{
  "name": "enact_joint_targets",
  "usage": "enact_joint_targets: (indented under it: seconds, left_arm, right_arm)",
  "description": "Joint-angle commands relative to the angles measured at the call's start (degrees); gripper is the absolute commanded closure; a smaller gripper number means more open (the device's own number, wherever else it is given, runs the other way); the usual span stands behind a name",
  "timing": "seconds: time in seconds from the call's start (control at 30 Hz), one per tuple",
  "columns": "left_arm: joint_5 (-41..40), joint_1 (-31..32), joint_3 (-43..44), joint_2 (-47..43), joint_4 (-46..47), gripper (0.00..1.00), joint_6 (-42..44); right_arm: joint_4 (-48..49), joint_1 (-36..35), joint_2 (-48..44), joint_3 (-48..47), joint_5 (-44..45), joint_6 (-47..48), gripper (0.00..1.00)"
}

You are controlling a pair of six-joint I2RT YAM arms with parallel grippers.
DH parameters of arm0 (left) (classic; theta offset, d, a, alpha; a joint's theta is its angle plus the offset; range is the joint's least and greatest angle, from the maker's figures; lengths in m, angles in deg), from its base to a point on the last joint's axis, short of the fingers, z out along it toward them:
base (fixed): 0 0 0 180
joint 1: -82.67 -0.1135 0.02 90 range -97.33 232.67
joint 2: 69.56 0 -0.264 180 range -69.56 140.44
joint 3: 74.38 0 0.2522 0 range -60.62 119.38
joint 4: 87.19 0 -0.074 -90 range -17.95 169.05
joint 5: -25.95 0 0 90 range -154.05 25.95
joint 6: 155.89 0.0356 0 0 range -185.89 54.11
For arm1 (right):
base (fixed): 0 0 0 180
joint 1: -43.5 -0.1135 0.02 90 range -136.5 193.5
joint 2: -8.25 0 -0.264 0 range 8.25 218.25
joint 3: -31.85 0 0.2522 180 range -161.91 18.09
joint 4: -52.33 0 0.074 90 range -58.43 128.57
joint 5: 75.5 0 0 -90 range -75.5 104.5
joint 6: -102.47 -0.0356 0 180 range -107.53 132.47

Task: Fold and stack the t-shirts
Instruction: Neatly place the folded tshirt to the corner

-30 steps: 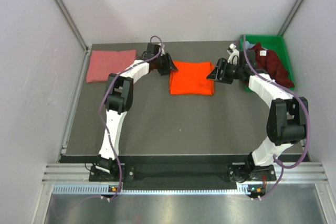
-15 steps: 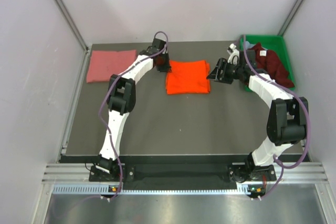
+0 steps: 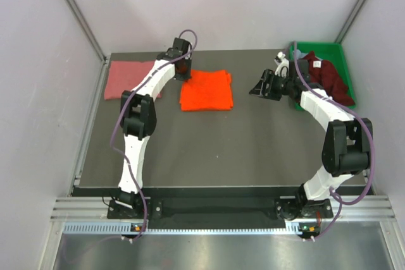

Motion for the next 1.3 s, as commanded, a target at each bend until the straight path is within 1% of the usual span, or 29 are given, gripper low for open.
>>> enact_joint_targets:
  seconds: [0.0, 0.13, 0.27, 0.53, 0.7, 0.9, 1.27]
  left_arm:
    - [-4.7, -1.7, 0.8, -7.2, -0.5, 1.0, 7.1]
    - [-6.0, -3.4, -0.4, -8.8, -0.3, 1.0, 10.0]
    - [-9.1, -4.6, -1.8, -10.1, 0.5, 1.0, 16.2]
    - [-10.4, -7.7, -0.6, -12.1, 0.4, 1.0, 22.4]
    - [-11.7, -10.6, 2.1, -12.3, -0.6, 1.0, 24.4]
    - [-10.9, -13.8, 4.2, -12.5, 0.1, 1.0, 25.1]
    - [-11.1, -17.5, 5.3, -13.9, 3.1, 1.0, 28.3]
  right_arm:
    - [1.3, -0.4, -2.1, -0.5, 0.1, 0.6, 0.38]
    - [1.2, -0.3, -2.1, -0.6, -0.1, 0.8, 0.37]
    - [1.2, 0.1, -2.7, -0.5, 0.0, 0.7, 0.37]
    - [1.7, 0.6, -2.6, -0.6, -0.2, 0.7, 0.36]
    - [1.6, 0.8, -2.5, -0.8, -0.2, 0.9, 0.36]
    - [1.9, 1.4, -2.5, -0.7, -0.1, 0.9, 0.35]
    - [2.2, 2.2, -2.6, -0.9, -0.3, 0.9, 0.34]
